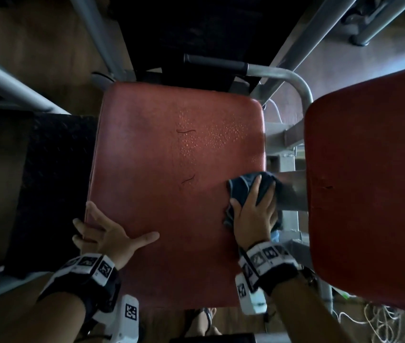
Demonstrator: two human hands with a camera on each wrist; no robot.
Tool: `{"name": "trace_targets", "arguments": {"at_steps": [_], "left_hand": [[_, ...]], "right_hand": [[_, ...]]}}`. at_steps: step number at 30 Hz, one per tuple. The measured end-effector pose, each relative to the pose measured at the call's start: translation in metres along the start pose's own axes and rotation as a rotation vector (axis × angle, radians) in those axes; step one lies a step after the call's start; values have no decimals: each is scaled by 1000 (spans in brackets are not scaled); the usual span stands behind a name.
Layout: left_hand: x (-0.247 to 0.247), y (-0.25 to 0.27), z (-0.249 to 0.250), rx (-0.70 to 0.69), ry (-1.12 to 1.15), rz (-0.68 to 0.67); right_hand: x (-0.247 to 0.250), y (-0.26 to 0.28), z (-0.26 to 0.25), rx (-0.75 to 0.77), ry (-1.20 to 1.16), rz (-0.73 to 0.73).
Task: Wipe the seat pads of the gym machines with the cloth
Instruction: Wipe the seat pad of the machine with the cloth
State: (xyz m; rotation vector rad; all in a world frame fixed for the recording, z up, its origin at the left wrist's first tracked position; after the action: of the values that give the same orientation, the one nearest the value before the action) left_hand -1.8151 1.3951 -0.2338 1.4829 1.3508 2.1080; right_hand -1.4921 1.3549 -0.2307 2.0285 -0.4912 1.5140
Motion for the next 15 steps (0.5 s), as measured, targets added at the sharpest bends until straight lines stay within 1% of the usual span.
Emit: {"name": "trace_targets", "arguments": {"at_steps": [2,5,7,9,12,15], "left_hand": [[1,1,1,11,-11,6],[3,4,2,21,-23,9],[3,7,3,22,-25,5],[4,9,4,21,-25,1],[5,8,5,24,-29,-9],[6,9,6,20,-32,-14]], "right_hand": [[4,-35,-15,-6,-7,36],[5,-77,-26,-57,-7,18],[7,-79,-23,-31,-19,29],[8,-65,-10,17,-54,35],[3,-43,9,62,-84,-9],[-2,-50,10,54,-91,12]]}}
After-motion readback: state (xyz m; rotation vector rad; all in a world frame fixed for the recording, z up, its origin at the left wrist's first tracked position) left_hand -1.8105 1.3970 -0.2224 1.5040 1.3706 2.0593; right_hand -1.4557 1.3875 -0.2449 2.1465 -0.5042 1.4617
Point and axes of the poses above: each hand's wrist, its own y-axis away from the middle knuckle, its own x-axis out of the back of the hand, z = x × y, the point moved 7 cm from there along -y, towards the middle knuckle, and after that the axes turned 6 degrees about -y, right-handed, at the moved point
